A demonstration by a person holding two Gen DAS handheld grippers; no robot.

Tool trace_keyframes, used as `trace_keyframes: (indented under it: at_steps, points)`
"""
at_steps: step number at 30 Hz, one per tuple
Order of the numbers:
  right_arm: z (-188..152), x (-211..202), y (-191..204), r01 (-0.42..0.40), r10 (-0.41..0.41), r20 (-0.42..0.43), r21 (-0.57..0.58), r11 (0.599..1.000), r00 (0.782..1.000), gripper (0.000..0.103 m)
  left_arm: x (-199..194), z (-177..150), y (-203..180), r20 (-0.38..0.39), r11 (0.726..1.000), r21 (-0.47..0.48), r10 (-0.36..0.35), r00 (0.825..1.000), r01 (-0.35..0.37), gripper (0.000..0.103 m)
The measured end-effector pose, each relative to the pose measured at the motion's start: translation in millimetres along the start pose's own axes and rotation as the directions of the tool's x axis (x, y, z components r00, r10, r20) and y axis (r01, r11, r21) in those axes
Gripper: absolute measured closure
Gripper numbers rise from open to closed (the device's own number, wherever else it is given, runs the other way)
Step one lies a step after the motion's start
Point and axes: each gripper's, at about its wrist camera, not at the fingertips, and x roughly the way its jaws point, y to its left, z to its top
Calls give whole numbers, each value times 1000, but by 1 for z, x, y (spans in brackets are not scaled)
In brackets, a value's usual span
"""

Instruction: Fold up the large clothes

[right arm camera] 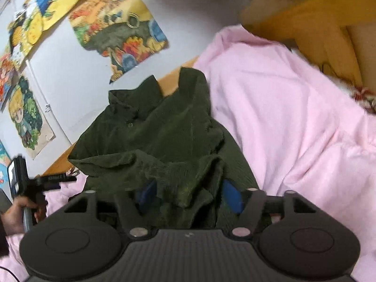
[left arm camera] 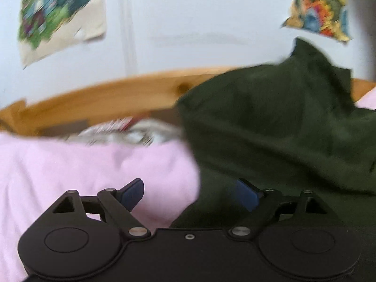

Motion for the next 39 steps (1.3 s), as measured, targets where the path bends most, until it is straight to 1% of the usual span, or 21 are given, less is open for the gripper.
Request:
trace_keyframes:
  at_steps: [1, 3, 6, 7, 8, 10, 11, 12, 14, 16, 20, 24, 26, 28, 30, 32, 34, 35, 36, 37, 39]
  points:
    - [-1, 0, 0, 9, -9, 1, -10, 1000, 1000, 32, 3, 6, -6, -1, 1000, 17, -7, 1000, 7, 16]
    - [-5, 1, 2, 30, -30, 8, -42, 999, 1000, 32, 16, 23, -25, -4, 996, 92, 22, 1000, -21, 18]
    - [-11, -1, 5, 45, -44, 16, -93, 995, 999, 26, 43, 38, -53, 22, 970, 223, 90, 996, -93, 19]
    - [-13, -1, 6, 51, -49, 19, -106, 993, 999, 20, 54, 41, -62, 25, 958, 262, 117, 993, -119, 19]
    - [-16, 0, 9, 59, -57, 25, -124, 990, 998, 15, 66, 43, -68, 14, 947, 284, 150, 989, -147, 18]
    - [-20, 0, 15, 81, -76, 37, -163, 983, 996, 11, 87, 44, -78, -7, 931, 324, 179, 984, -167, 18]
    - [-22, -1, 18, 95, -88, 46, -184, 978, 995, 9, 93, 43, -82, -16, 927, 322, 208, 978, -192, 18]
    - [-25, -2, 21, 106, -96, 56, -202, 974, 994, 8, 94, 43, -83, -23, 936, 289, 215, 976, -199, 18]
    - [-30, -6, 26, 127, -107, 95, -236, 963, 990, 0, 85, 41, -81, -34, 965, 203, 178, 983, -168, 13]
    - [-32, -11, 27, 127, -97, 131, -245, 961, 987, 0, 71, 37, -74, -47, 987, 128, 100, 994, -93, 3]
    - [-30, -18, 27, 156, -115, 188, -220, 963, 975, 0, 37, 22, -62, -23, 997, 62, 39, 999, -38, 1]
    - [-16, -20, 37, 222, -175, 203, -237, 946, 963, 0, 3, -3, -48, -14, 997, -5, -78, 997, 78, 1]
    - [-2, -23, 49, 274, -224, 219, -237, 932, 950, 0, -7, -18, -45, -12, 989, -43, -142, 990, 141, 1]
    - [19, -16, 66, 276, -223, 218, -258, 926, 950, 0, -18, -35, -47, -14, 983, -71, -170, 985, 168, 1]
    - [43, 5, 87, 252, -207, 181, -276, 928, 961, 0, -30, -49, -50, -9, 974, -70, -216, 976, 215, 1]
    - [71, 39, 112, 185, -171, 78, -255, 949, 982, 0, -40, -60, -48, 13, 966, -72, -246, 969, 247, 1]
    - [104, 69, 118, 110, -114, -5, -211, 971, 993, 0, -51, -69, -43, 20, 939, -70, -337, 941, 337, 1]
    - [117, 84, 121, 97, -104, -27, -199, 975, 994, 1, -57, -74, -40, 16, 921, -74, -382, 924, 382, 1]
    - [129, 99, 124, 95, -104, -37, -197, 976, 994, 1, -60, -78, -37, 10, 910, -82, -408, 913, 407, 1]
    - [142, 115, 126, 101, -112, -43, -202, 974, 993, 3, -63, -84, -33, 6, 902, -94, -422, 907, 421, 1]
    - [165, 150, 128, 134, -146, -49, -191, 972, 988, 9, -66, -93, -24, 4, 900, -125, -421, 907, 418, 1]
